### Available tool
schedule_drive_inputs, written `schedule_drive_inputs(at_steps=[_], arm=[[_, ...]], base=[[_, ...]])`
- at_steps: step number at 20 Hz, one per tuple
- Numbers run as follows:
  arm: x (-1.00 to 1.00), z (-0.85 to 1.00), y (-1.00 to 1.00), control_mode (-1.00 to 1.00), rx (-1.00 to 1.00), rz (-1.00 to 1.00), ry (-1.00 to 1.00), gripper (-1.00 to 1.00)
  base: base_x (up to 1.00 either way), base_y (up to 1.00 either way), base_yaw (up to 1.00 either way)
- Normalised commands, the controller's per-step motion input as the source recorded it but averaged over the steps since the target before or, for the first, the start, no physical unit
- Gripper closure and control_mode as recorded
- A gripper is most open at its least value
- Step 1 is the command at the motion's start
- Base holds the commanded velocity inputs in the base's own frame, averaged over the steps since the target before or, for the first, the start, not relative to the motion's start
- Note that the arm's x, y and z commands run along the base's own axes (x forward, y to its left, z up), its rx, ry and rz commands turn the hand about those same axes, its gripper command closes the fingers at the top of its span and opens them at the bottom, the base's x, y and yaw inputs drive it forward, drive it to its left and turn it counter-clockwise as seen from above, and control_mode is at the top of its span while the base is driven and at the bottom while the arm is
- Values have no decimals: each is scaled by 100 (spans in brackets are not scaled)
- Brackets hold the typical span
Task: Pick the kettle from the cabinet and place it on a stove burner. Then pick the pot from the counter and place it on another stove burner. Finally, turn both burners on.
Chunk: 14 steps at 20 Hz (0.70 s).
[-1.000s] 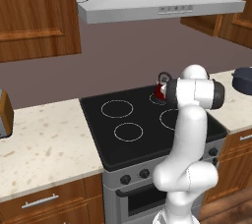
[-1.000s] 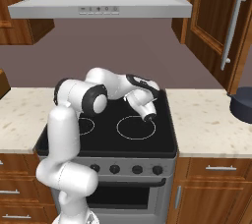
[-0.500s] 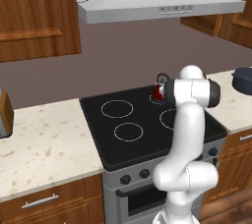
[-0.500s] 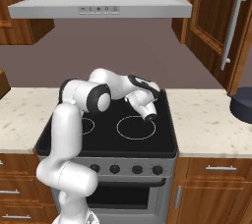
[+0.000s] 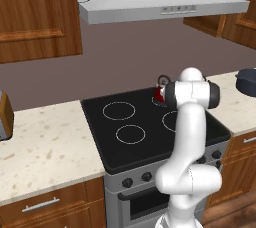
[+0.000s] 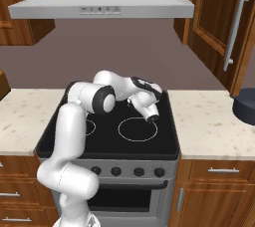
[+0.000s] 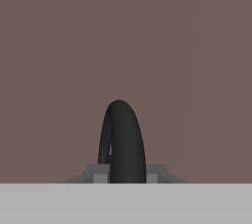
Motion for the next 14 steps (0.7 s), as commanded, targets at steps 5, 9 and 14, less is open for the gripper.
schedule_drive_inputs(at_steps=[5,9,14], arm=[[22,-9,-1,-100,0,0,0,100],[24,-9,-2,-100,0,0,0,100],[20,-14,0,-100,0,0,0,100]], base=[[0,0,0],[0,0,0],[0,0,0]])
